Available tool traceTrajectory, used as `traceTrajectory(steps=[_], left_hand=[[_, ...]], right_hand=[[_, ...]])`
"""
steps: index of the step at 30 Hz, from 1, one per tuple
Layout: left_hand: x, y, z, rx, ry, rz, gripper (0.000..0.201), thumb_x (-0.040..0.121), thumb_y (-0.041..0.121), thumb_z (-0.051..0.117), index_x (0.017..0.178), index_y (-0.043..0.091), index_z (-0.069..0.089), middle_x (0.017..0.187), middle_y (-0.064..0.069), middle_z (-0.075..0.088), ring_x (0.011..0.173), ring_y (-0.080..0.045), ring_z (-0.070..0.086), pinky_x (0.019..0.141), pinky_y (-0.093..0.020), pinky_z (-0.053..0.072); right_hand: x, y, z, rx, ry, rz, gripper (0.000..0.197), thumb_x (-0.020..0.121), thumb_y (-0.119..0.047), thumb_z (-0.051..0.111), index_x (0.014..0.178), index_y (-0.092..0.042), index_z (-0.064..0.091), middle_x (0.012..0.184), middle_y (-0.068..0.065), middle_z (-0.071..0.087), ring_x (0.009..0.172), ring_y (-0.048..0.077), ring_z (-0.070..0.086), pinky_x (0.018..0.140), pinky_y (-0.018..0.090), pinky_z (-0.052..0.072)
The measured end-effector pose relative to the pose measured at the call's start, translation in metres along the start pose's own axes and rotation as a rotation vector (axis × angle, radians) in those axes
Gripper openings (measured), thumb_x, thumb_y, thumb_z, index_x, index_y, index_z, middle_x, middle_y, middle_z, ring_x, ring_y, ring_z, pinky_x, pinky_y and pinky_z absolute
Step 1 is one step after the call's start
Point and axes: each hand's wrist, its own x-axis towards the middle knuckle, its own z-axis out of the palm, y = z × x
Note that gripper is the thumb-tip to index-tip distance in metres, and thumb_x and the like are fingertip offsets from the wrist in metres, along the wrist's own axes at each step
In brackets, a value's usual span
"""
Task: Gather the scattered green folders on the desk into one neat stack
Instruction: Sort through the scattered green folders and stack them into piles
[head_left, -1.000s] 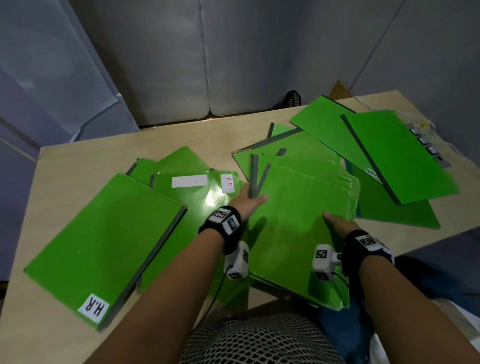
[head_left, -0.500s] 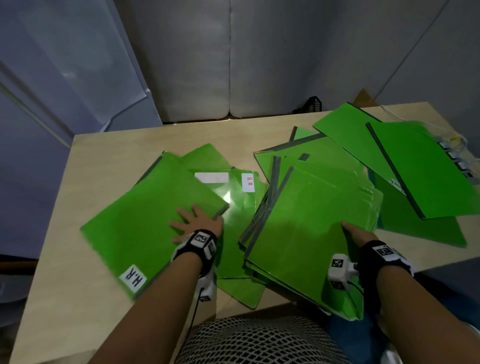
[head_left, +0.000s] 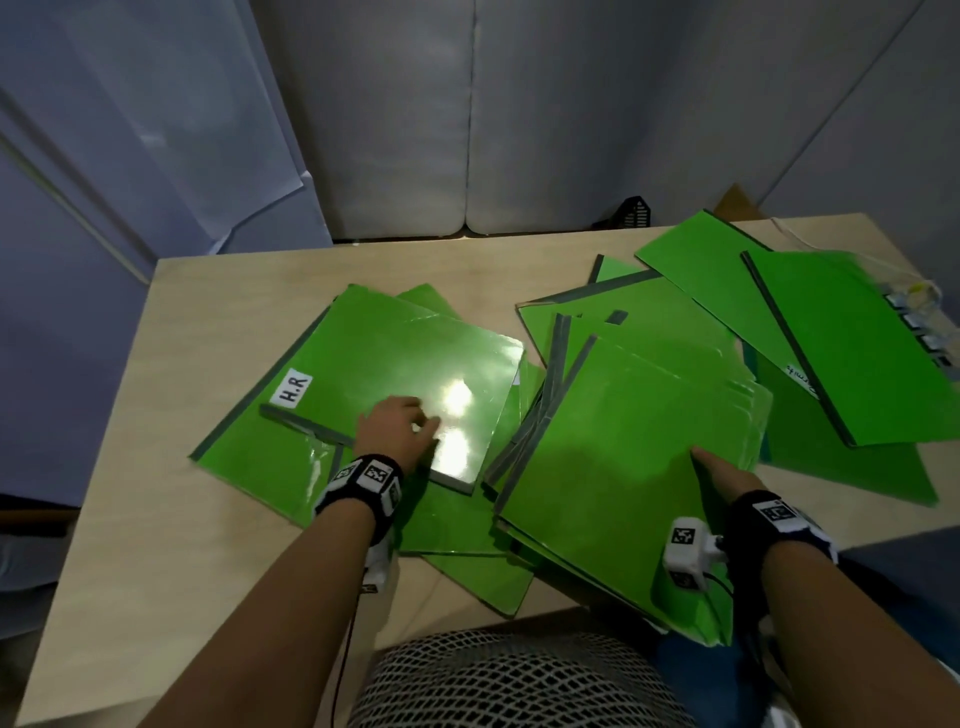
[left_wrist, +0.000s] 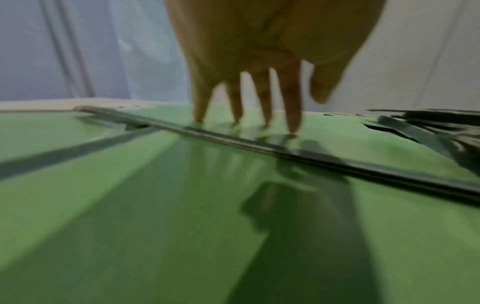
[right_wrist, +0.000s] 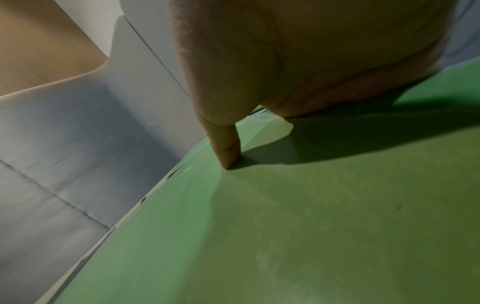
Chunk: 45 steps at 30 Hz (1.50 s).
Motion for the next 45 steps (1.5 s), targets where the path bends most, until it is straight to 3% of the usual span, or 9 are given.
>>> traceTrajectory(steps=[5,14,20,24,26,31,33,37,45], left_hand=[[-0.006,0.004,-0.016,-0.406,0.174,-0.846,0.094,0.078,0.044,0.073,0.145,0.002,0.023,0.152,-0.022,0.023,0.138,-0.039,0.03,0.106,-0.05,0.035],[0.014,0.01,-0.013,-0.595,0.328,-1.058,0.074,0.088,-0.003,0.058,0.149,0.007,0.017,0.155,-0.021,0.014,0.131,-0.04,0.037,0.108,-0.047,0.035],[0.012,0.011,-0.019,-0.675,0.348,-1.1,0.068,0.086,0.001,0.061,0.144,0.004,0.024,0.151,-0.021,0.022,0.123,-0.038,0.046,0.102,-0.045,0.039],[0.016,0.006,-0.014,-0.801,0.208,-0.874,0.056,0.095,0.011,0.053,0.145,0.0,0.031,0.143,-0.019,0.044,0.123,-0.036,0.049,0.099,-0.038,0.042],[0.024,0.005,-0.024,-0.941,0.322,-0.768,0.047,0.094,0.005,0.051,0.14,0.003,0.04,0.133,-0.017,0.053,0.1,-0.033,0.053,0.081,-0.034,0.04],[0.05,0.015,-0.083,-1.065,0.494,-0.481,0.044,0.095,0.003,0.049,0.138,0.0,0.044,0.13,-0.013,0.056,0.113,-0.025,0.053,0.096,-0.035,0.042],[0.058,0.011,-0.105,-1.092,0.514,-0.44,0.04,0.094,0.003,0.05,0.133,-0.003,0.051,0.126,-0.016,0.059,0.11,-0.025,0.055,0.094,-0.037,0.044],[0.055,0.003,-0.115,-0.855,0.433,-0.443,0.035,0.097,0.009,0.042,0.124,-0.007,0.058,0.127,-0.023,0.059,0.118,-0.035,0.054,0.093,-0.035,0.042],[0.009,-0.018,-0.037,-0.327,0.021,-0.633,0.053,0.07,0.044,0.063,0.105,0.003,0.062,0.13,-0.026,0.054,0.109,-0.041,0.056,0.09,-0.043,0.051]], right_hand=[[0.041,0.004,-0.008,-0.069,-0.054,-0.019,0.127,0.037,-0.077,0.065,0.146,-0.02,0.034,0.15,0.013,0.039,0.13,0.038,0.043,0.091,0.052,0.041],[-0.007,-0.003,0.001,-0.074,-0.02,-0.021,0.1,0.063,-0.068,0.062,0.143,-0.012,0.038,0.143,0.017,0.046,0.122,0.04,0.049,0.066,0.043,0.046],[-0.006,-0.001,0.004,-0.046,-0.018,-0.041,0.094,0.072,-0.064,0.061,0.145,-0.011,0.035,0.148,0.017,0.041,0.128,0.041,0.044,0.094,0.052,0.04],[-0.009,-0.001,0.003,-0.036,-0.001,-0.035,0.09,0.076,-0.061,0.061,0.144,-0.009,0.036,0.146,0.018,0.043,0.127,0.041,0.045,0.09,0.05,0.042],[-0.006,0.0,0.003,-0.049,-0.006,-0.031,0.093,0.073,-0.063,0.062,0.144,-0.009,0.036,0.145,0.019,0.044,0.126,0.04,0.047,0.092,0.049,0.042],[0.015,0.001,-0.001,-0.079,-0.008,-0.047,0.119,0.046,-0.074,0.065,0.143,-0.01,0.038,0.145,0.018,0.045,0.125,0.039,0.048,0.104,0.051,0.038],[-0.001,-0.001,0.001,-0.083,0.01,-0.053,0.102,0.066,-0.067,0.065,0.142,-0.006,0.037,0.142,0.02,0.046,0.123,0.041,0.049,0.098,0.048,0.042],[-0.011,-0.001,0.002,-0.106,0.008,-0.046,0.09,0.075,-0.062,0.06,0.143,-0.007,0.037,0.14,0.02,0.047,0.121,0.042,0.049,0.069,0.045,0.048],[-0.012,-0.002,0.002,-0.094,0.011,-0.034,0.086,0.08,-0.061,0.057,0.142,-0.005,0.035,0.142,0.022,0.045,0.122,0.044,0.048,0.076,0.047,0.046]])
